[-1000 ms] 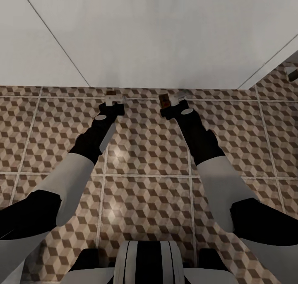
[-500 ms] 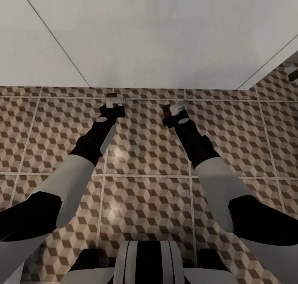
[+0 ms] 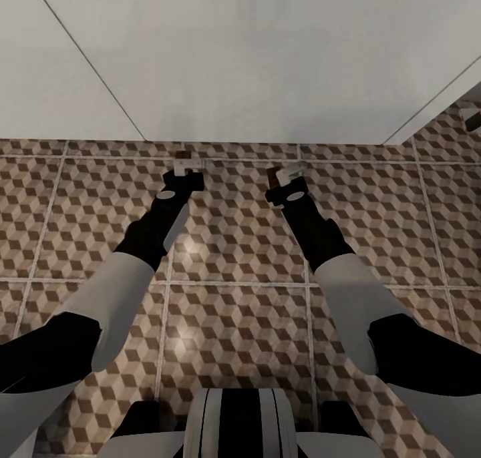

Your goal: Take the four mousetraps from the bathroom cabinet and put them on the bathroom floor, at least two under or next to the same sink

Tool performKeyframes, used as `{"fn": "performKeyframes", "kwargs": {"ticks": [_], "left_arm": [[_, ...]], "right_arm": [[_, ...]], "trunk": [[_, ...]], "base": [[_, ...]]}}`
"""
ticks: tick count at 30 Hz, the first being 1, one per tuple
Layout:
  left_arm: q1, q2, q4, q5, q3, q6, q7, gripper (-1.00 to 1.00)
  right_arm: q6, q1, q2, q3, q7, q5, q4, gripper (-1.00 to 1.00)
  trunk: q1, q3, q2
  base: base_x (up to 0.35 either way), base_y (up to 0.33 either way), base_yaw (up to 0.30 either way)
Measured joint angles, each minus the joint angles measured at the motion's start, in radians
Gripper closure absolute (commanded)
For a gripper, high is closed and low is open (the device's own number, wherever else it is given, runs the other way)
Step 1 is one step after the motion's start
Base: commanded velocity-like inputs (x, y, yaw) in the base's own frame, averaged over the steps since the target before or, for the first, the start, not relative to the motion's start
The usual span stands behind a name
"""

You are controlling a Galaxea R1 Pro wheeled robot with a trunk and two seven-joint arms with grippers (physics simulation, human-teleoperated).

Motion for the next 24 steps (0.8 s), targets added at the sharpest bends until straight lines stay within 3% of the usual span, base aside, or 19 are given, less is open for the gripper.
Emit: {"fn": "performKeyframes", "kwargs": {"ticks": [10, 14, 24], "left_arm": [[0.018, -0.001, 0.012, 0.001, -0.012, 0.004, -0.004, 1.00], [0.020, -0.014, 0.039, 0.001, -0.012, 0.007, -0.006, 1.00], [0.021, -0.019, 0.105, 0.003, -0.007, 0.007, -0.005, 1.00]], "right_arm": [[-0.007, -0.037, 0.000, 0.000, 0.000, -0.001, 0.027, 1.00], [-0.031, -0.040, 0.000, 0.000, -0.001, -0.002, 0.036, 1.00], [-0.045, -0.041, 0.000, 0.002, 0.003, -0.003, 0.038, 1.00]], "trunk": [[0.000, 0.000, 0.000], [0.000, 0.000, 0.000], [0.000, 0.000, 0.000]], "base": [[0.000, 0.000, 0.000], [0.000, 0.000, 0.000], [0.000, 0.000, 0.000]]}}
